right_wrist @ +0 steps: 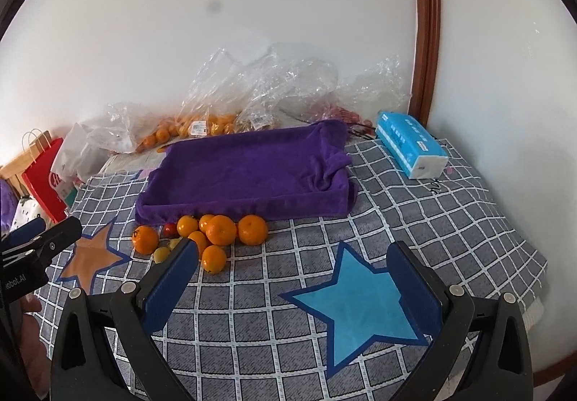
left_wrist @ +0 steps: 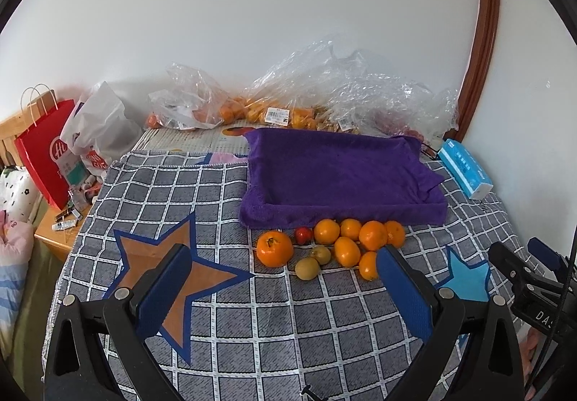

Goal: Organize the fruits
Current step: 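Move the left tool toward the stemmed orange while the right tool approaches a large orange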

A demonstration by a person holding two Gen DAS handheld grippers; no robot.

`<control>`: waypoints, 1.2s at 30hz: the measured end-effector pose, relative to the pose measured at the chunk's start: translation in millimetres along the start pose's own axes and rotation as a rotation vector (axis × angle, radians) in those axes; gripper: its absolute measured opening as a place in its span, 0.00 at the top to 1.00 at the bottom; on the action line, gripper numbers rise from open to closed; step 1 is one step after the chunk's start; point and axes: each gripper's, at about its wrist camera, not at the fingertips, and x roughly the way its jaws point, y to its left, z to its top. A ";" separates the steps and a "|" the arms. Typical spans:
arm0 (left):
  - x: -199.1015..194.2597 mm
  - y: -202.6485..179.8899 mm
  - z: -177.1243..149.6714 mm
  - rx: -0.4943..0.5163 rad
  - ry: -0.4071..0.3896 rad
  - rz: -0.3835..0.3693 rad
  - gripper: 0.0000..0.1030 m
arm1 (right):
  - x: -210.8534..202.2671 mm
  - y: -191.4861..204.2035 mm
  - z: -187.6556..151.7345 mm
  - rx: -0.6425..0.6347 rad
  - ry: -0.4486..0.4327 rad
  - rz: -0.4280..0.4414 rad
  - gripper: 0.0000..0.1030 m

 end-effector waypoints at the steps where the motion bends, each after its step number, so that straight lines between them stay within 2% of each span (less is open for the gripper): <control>1: 4.9 2.4 -0.4 -0.002 0.005 0.003 0.01 | 5.2 0.4 -0.2 -0.003 0.006 -0.006 0.01; 12: 49.8 34.4 -6.5 -0.060 0.069 0.027 0.04 | 71.6 -1.1 -3.5 0.058 0.107 0.049 0.02; 13: 54.9 37.8 -7.6 -0.067 0.082 0.031 0.07 | 76.7 1.1 -3.5 0.052 0.127 0.060 0.04; 15: 63.0 43.5 -8.9 -0.083 0.110 0.013 0.14 | 87.7 7.8 -4.4 0.023 0.158 0.070 0.15; 19: 77.4 52.9 -13.9 -0.106 0.148 -0.010 0.22 | 101.7 18.9 -8.5 -0.028 0.155 0.039 0.24; 24: 86.9 56.8 -16.1 -0.116 0.160 -0.047 0.27 | 116.0 21.7 -9.7 -0.022 0.160 0.040 0.41; 36: 109.0 41.5 -10.6 -0.097 0.160 -0.122 0.34 | 143.7 28.8 -5.2 -0.036 0.185 0.099 0.54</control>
